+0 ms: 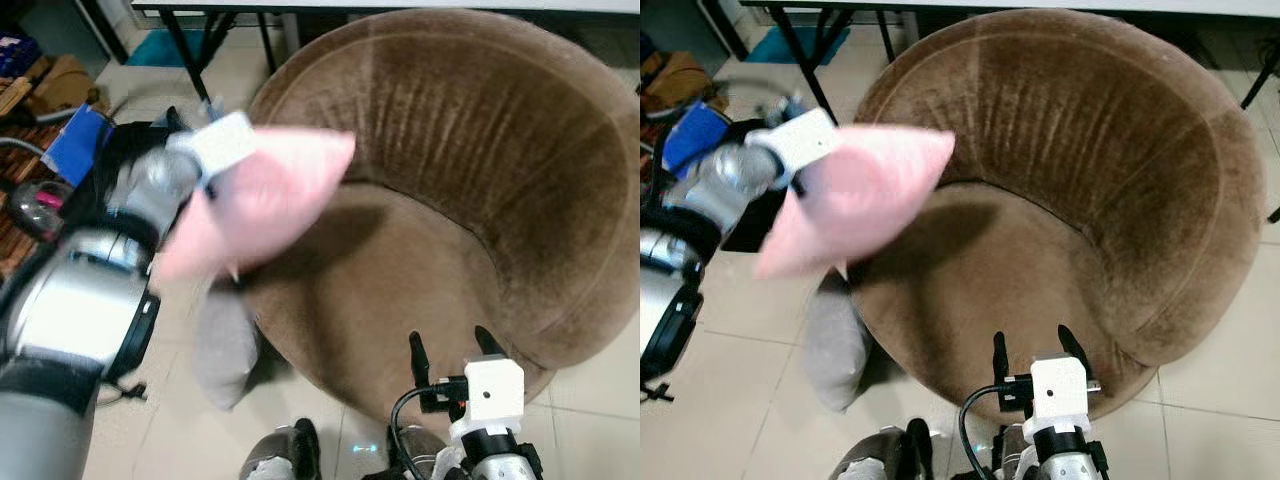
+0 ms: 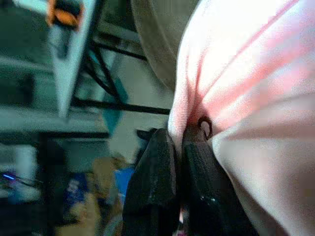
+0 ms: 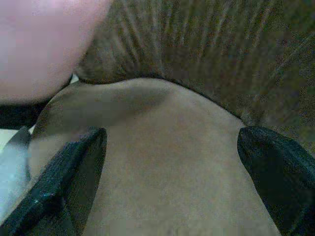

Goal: Move the pillow to the sofa from floor

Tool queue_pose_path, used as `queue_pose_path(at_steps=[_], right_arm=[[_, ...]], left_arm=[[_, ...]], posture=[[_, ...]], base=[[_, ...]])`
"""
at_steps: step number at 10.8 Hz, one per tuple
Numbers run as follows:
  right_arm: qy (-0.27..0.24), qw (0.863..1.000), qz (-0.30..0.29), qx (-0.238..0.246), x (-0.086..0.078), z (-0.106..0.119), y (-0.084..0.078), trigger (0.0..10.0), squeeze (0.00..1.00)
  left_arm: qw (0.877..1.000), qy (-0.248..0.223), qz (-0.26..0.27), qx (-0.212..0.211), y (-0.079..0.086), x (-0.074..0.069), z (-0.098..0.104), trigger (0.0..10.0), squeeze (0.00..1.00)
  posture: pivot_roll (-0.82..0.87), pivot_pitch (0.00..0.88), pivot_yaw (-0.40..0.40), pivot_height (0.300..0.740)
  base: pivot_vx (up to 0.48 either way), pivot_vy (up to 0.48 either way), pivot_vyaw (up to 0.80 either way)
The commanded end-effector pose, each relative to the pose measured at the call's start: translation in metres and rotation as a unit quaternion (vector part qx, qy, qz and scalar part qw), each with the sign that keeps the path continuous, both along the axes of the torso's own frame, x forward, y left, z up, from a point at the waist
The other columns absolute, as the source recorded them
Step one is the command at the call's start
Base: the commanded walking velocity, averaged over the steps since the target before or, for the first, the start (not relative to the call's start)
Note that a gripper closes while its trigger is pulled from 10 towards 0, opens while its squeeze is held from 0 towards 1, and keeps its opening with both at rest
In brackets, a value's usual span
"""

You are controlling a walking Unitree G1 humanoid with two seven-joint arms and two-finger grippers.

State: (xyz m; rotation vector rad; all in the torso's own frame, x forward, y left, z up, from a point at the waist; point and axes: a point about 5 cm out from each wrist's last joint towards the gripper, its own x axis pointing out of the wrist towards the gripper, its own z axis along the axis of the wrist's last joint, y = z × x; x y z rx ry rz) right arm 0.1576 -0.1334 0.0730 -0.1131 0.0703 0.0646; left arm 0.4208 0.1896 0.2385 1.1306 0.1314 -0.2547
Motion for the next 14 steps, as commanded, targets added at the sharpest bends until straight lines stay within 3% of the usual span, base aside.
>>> queue_pose_path(at_steps=[1,3,5,6,7,10,12,13,14], right_arm=[[0.003,1.0,0.001,0.006,-0.002,0.001,0.005,10.0,0.0],[0.012,1.0,-0.015,0.012,-0.016,0.002,0.009,10.0,0.0],[0.044,0.998,-0.049,0.013,-0.054,0.006,0.015,10.0,0.0],[0.057,0.996,-0.063,0.013,-0.07,0.01,0.016,10.0,0.0],[0.078,0.994,-0.079,0.013,-0.089,0.015,0.017,10.0,0.0],[0.108,0.989,-0.104,0.007,-0.117,0.029,0.018,10.0,0.0],[0.12,0.987,-0.11,0.009,-0.124,0.032,0.02,10.0,0.0],[0.123,0.986,-0.113,0.008,-0.127,0.035,0.02,10.0,0.0],[0.125,0.985,-0.12,0.007,-0.13,0.038,0.018,10.0,0.0]], left_arm=[[0.999,-0.028,-0.002,0.029,-0.003,0.003,0.015,0.0,0.0],[0.994,-0.044,-0.017,0.099,-0.015,0.005,0.022,0.0,0.0],[0.983,-0.049,-0.031,0.175,-0.029,0.006,0.014,0.0,0.0],[0.98,-0.043,-0.038,0.192,-0.037,0.006,0.005,0.0,0.0],[0.981,-0.028,-0.05,0.187,-0.051,0.003,-0.013,0.0,0.0],[0.985,0.013,-0.065,0.156,-0.072,-0.004,-0.047,0.0,0.0],[0.991,0.02,-0.053,0.121,-0.076,-0.006,-0.052,0.0,0.0],[0.991,0.02,-0.048,0.124,-0.077,-0.006,-0.052,10.0,0.0],[0.991,0.017,-0.048,0.127,-0.079,-0.005,-0.051,10.0,0.0]], posture=[[-0.2,0.241,0.185,0.74],[-0.25,0.265,0.216,0.74],[-0.36,0.338,0.252,0.74],[-0.4,0.378,0.259,0.74],[-0.45,0.431,0.254,0.74],[-0.52,0.505,0.25,0.74],[-0.52,0.526,0.253,0.74],[-0.53,0.532,0.254,0.74],[-0.53,0.537,0.255,0.74]], base=[[0.0,0.0,0.0],[0.0,0.0,0.0],[0.0,0.0,0.0],[0.0,0.0,0.0],[0.0,0.0,0.0],[0.0,0.0,0.0],[0.0,0.0,0.0],[0.0,0.0,0.0],[0.0,0.0,0.0]])
